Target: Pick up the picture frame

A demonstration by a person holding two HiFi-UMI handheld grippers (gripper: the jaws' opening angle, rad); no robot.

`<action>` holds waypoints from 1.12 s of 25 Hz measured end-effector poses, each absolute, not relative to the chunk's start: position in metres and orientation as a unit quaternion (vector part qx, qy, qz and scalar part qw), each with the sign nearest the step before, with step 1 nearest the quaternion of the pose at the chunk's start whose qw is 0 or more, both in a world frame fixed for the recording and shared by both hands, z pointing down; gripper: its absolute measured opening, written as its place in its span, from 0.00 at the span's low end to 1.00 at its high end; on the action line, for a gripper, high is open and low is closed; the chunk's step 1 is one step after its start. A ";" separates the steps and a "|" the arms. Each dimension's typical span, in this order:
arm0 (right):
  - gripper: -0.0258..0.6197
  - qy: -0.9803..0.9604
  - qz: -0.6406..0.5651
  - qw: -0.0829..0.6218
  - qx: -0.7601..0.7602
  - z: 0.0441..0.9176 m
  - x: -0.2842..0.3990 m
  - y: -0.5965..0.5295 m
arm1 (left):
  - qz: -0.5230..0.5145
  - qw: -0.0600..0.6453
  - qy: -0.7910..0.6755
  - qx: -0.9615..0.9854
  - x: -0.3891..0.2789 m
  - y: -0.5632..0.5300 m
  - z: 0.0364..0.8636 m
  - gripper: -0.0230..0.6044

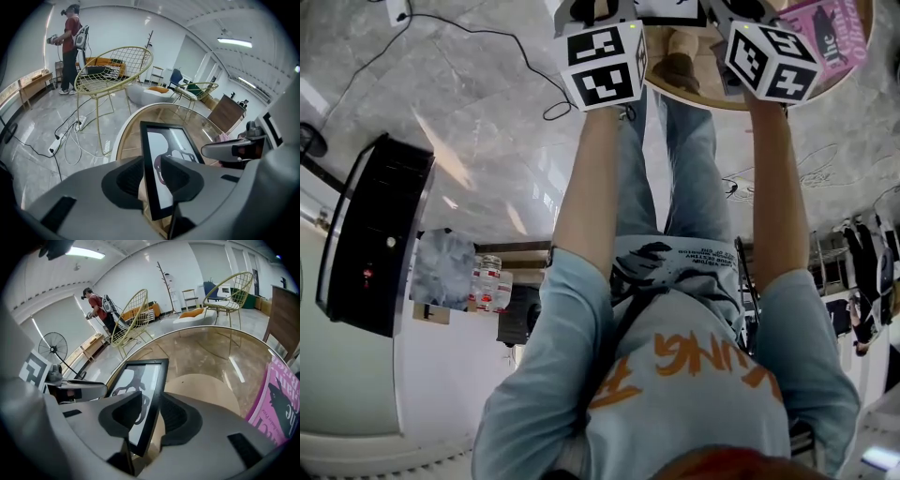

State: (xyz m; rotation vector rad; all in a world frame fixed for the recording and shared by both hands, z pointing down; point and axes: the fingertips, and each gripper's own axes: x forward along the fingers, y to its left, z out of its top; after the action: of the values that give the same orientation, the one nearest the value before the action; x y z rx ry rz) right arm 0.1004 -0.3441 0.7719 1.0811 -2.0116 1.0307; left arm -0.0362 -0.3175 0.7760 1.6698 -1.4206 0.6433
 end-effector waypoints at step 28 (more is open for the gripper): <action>0.18 -0.714 0.437 0.319 0.446 0.795 0.099 -0.352 | 0.228 0.497 -0.527 0.651 -0.037 -0.325 0.802 0.18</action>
State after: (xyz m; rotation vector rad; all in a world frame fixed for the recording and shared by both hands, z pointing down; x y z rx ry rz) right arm 0.0991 -0.3520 0.7954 1.1724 -1.8770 1.1483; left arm -0.0371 -0.3252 0.8021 1.5756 -1.2749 0.5517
